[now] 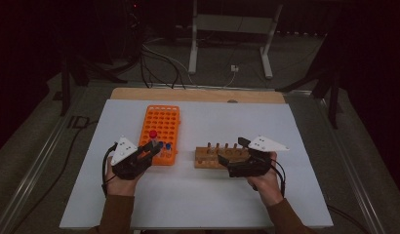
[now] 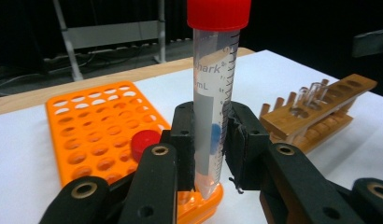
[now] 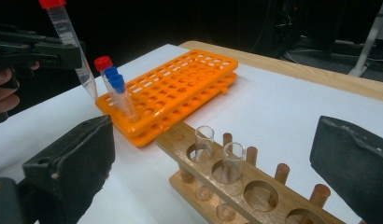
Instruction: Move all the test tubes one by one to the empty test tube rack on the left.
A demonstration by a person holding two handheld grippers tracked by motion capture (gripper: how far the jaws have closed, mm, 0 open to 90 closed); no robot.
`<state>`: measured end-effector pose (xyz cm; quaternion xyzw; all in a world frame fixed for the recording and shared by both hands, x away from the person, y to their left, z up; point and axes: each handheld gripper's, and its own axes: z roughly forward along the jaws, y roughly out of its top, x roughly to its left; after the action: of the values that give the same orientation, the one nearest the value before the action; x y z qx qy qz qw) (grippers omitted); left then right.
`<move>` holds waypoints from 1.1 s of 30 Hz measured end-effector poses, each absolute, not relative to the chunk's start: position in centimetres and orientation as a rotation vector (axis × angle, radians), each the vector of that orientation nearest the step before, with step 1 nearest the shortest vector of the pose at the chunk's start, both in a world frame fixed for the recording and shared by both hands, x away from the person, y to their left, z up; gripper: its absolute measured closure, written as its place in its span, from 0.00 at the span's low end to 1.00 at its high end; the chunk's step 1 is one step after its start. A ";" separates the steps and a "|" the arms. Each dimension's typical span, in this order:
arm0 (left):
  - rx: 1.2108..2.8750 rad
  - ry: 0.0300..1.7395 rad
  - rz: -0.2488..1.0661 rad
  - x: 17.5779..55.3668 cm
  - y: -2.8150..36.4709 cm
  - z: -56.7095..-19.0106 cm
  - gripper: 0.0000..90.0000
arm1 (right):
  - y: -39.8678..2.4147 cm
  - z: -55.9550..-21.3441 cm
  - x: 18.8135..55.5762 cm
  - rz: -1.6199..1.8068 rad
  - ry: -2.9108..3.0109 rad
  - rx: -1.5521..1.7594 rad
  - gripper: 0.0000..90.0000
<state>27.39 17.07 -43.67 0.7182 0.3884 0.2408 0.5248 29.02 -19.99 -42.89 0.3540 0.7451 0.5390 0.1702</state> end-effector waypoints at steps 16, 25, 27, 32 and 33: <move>1.720 0.993 0.602 27.7 19.0 -44.0 0.83 | -20.1 -42.9 29.0 1.547 2.108 1.008 0.00; 1.718 1.018 0.635 28.1 19.3 -44.8 0.83 | -20.0 -42.8 29.0 1.546 2.105 1.007 0.00; 1.712 1.028 0.639 28.1 19.5 -45.0 0.83 | -20.1 -42.8 29.0 1.548 2.106 1.006 0.00; 1.709 1.050 0.657 28.4 19.5 -45.5 0.83 | -20.0 -42.8 28.9 1.549 2.108 1.003 0.00; 1.710 1.050 0.658 28.5 19.4 -45.6 0.83 | -20.0 -42.8 28.9 1.551 2.110 1.002 0.00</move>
<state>28.53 19.43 -45.63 0.7048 0.4327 0.2713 0.4924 28.92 -19.98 -42.84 0.3522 0.7419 0.5452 0.1680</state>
